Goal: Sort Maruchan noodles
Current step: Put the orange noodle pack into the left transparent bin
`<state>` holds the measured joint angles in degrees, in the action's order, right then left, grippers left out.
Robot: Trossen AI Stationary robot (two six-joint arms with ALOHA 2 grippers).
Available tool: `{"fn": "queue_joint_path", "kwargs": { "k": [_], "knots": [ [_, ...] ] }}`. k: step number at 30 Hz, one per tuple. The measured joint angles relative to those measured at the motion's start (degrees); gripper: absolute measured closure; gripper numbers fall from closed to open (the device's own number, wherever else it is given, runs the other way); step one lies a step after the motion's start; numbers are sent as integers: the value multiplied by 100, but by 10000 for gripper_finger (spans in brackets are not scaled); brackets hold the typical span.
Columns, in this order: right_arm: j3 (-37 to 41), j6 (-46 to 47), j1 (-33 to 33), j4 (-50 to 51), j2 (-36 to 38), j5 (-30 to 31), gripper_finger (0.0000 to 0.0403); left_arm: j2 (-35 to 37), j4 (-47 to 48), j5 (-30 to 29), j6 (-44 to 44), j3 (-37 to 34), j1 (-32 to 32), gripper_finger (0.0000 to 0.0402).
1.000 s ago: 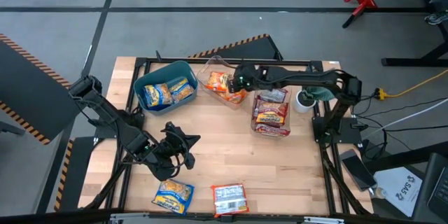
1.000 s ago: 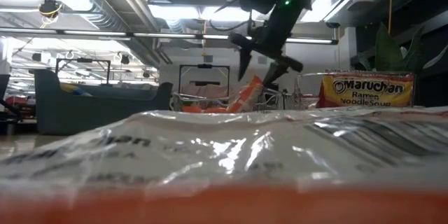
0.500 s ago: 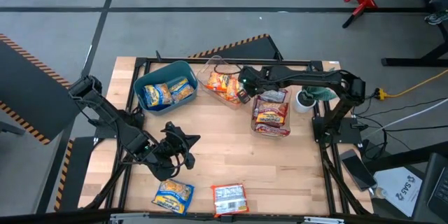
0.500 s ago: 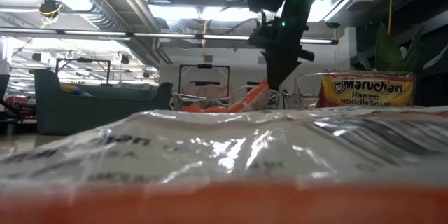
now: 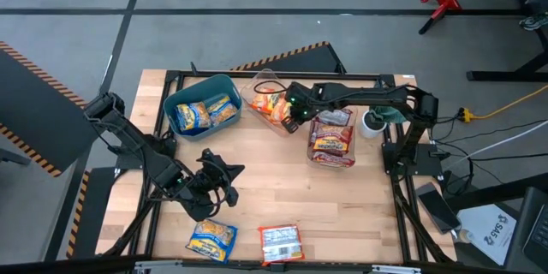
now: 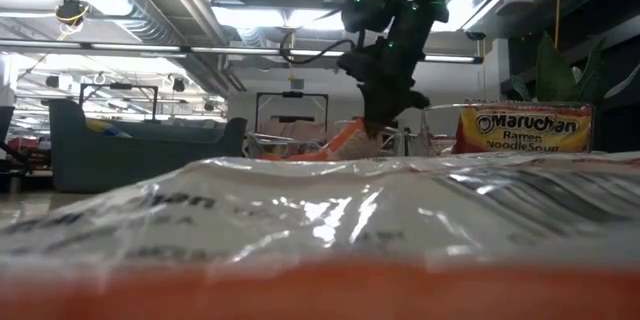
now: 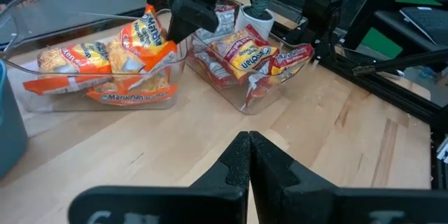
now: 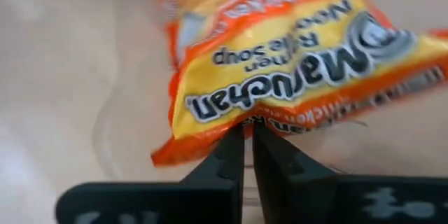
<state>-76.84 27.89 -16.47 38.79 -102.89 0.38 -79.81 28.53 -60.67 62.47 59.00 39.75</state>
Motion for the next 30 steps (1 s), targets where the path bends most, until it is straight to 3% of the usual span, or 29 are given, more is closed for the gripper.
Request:
{"fn": "queue_joint_path", "kwargs": {
  "k": [5,11,19,30],
  "knots": [
    [0,-241,0,-204,0,-782,396,0,0,-37,32,0,-52,401],
    [0,-435,-7,-112,156,-1268,400,0,-4,-30,67,0,-166,401],
    [-549,-933,-3,709,626,-1294,402,0,-215,165,341,0,-296,401],
    [-2039,-1827,-7,658,756,-1520,402,0,-556,298,341,0,53,401]
  ]
}}
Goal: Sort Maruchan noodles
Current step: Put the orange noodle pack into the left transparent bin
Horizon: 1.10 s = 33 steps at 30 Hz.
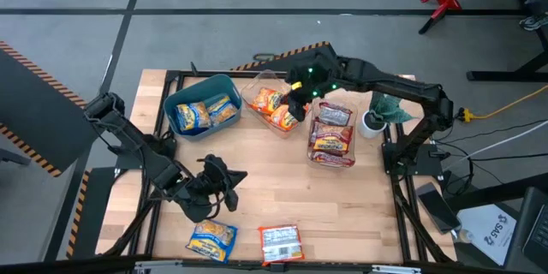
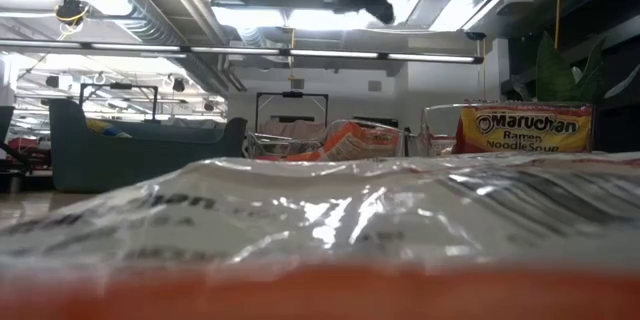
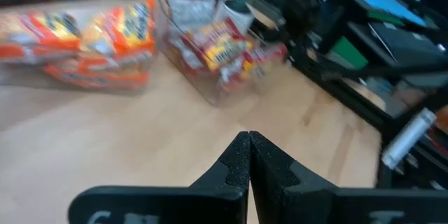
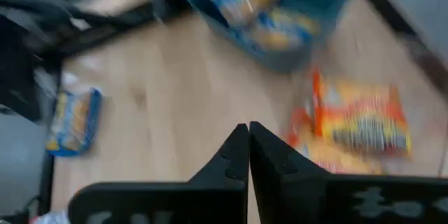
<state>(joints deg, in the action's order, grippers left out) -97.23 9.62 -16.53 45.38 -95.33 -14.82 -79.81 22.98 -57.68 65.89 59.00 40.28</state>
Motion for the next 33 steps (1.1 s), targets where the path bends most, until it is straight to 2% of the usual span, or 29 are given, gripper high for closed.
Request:
{"fn": "queue_joint_path", "kwargs": {
  "k": [3,5,7,10,12,14,18,22,26,28,33],
  "knots": [
    [-383,-95,7,-217,0,-289,402,0,0,248,8,0,131,401],
    [-565,-101,7,-361,5,-744,402,0,2,413,113,0,222,401],
    [-599,-94,21,-609,13,-1397,402,0,3,680,155,0,312,401],
    [-595,42,194,-761,7,-2790,402,0,7,1146,194,0,472,401],
    [-582,49,474,-740,9,-3273,402,0,9,1238,285,0,603,401],
    [-493,44,861,-622,2,-3086,402,0,9,1216,299,0,714,401],
    [-88,-10,1722,-667,-20,-1890,402,0,62,1245,299,0,801,401],
    [487,-78,2415,-655,-24,-760,402,-19,72,1886,297,0,855,401],
    [1125,281,2929,-810,-20,-216,402,-91,137,2447,254,0,908,401],
    [1560,521,3221,-1027,-21,72,402,-162,165,2471,143,-2,956,401],
    [2580,1213,3955,-2289,-28,489,402,-366,156,2545,-4,-2,963,401]
  ]
}}
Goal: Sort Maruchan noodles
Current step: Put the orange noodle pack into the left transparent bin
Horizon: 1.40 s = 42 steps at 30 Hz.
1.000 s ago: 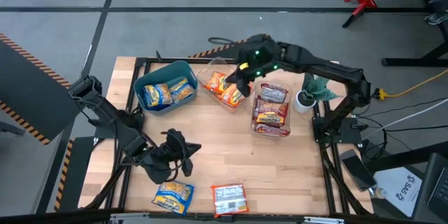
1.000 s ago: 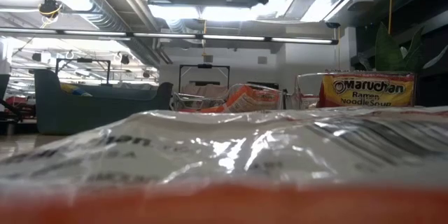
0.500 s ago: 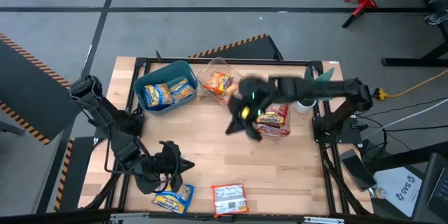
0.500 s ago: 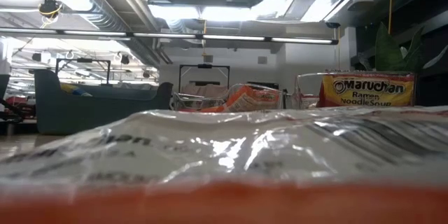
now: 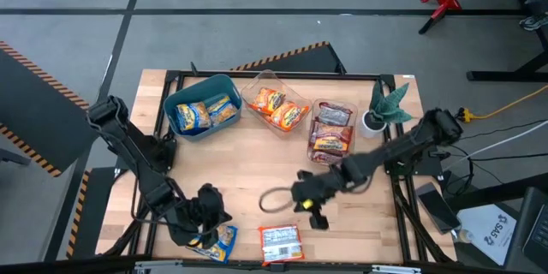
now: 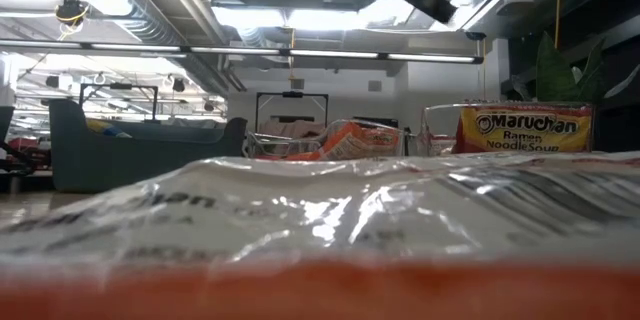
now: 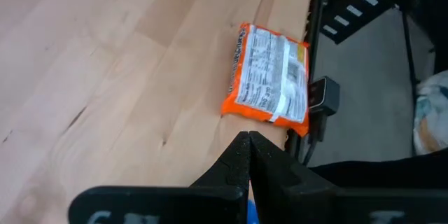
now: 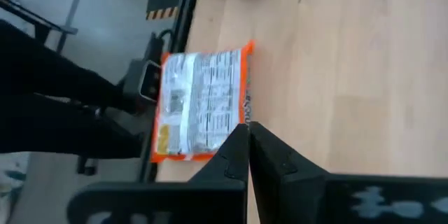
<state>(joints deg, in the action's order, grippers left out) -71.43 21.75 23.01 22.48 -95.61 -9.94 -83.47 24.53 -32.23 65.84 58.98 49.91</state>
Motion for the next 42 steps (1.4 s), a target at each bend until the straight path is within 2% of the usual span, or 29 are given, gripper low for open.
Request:
{"fn": "queue_joint_path", "kwargs": {
  "k": [7,12,20,28,33,38,42],
  "knots": [
    [1231,1381,752,-1551,0,1290,402,-324,-151,34,-116,0,0,401],
    [1533,1977,1241,-2277,-142,2113,402,-507,-369,48,-197,0,0,401],
    [1146,2309,1683,-2578,-995,2134,402,-626,-506,111,-336,0,-46,401],
    [609,2193,1692,-2514,-1747,2092,402,-626,-699,136,-534,2,-230,401],
    [558,2461,1449,-2453,-1873,2136,402,-626,-898,53,-662,2,-269,401],
    [567,2478,978,-2121,-1710,2450,402,-626,-920,-152,-647,2,-269,401],
    [569,2474,536,-2002,-1589,2325,402,-626,-925,-488,-702,2,-277,401]
  ]
}}
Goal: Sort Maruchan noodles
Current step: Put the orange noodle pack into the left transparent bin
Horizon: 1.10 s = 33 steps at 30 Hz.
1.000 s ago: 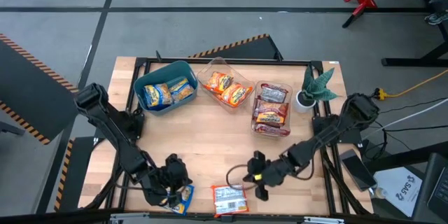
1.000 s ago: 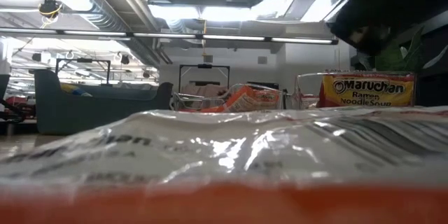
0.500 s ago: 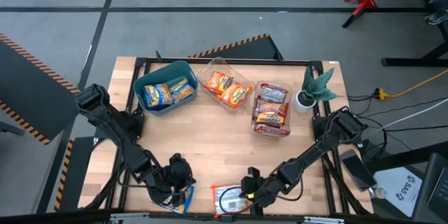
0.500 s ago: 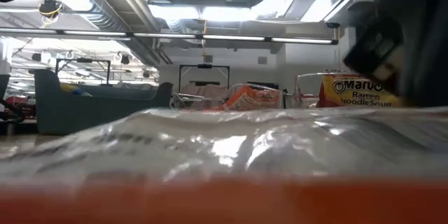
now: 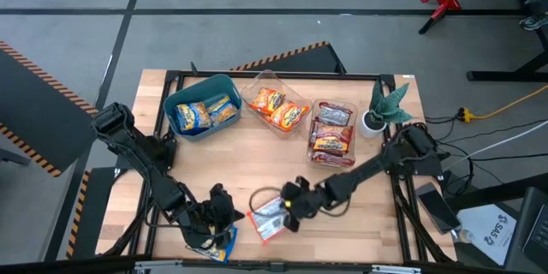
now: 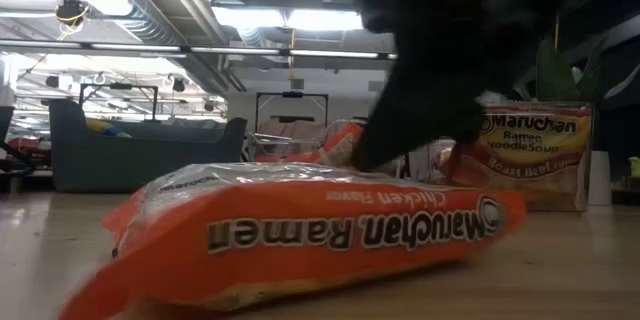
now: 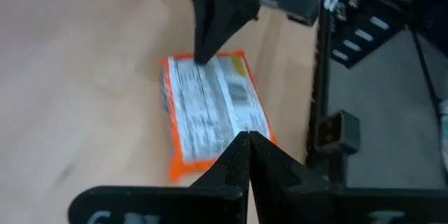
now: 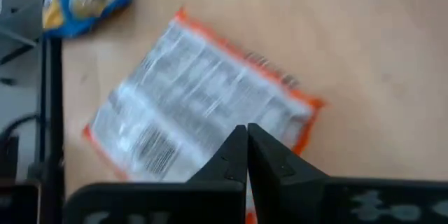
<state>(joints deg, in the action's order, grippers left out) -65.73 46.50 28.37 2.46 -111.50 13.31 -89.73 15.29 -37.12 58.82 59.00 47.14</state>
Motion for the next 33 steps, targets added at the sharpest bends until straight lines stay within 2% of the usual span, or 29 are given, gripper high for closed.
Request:
{"fn": "queue_joint_path", "kwargs": {
  "k": [3,6,14,17,20,26,33],
  "knots": [
    [7,-123,-228,-97,156,-144,402,-3,-10,-364,-174,-20,-64,401],
    [7,-283,-269,-224,476,-92,402,-19,-173,-466,-179,-258,-226,401],
    [4,-918,-141,-291,1485,557,402,-28,-3083,-164,-226,-1654,-656,401],
    [4,-986,-92,-302,1822,773,402,-28,-3593,-175,-225,-1918,-751,401],
    [2,-970,-97,-350,2052,743,402,-28,-3689,-175,-241,-1950,-777,401],
    [0,-1253,-183,-449,2081,-120,402,-28,-3720,161,-582,-1818,-777,401],
    [4,-1172,-20,-307,1697,-88,402,-28,-3687,457,-901,-1814,-999,401]
  ]
}}
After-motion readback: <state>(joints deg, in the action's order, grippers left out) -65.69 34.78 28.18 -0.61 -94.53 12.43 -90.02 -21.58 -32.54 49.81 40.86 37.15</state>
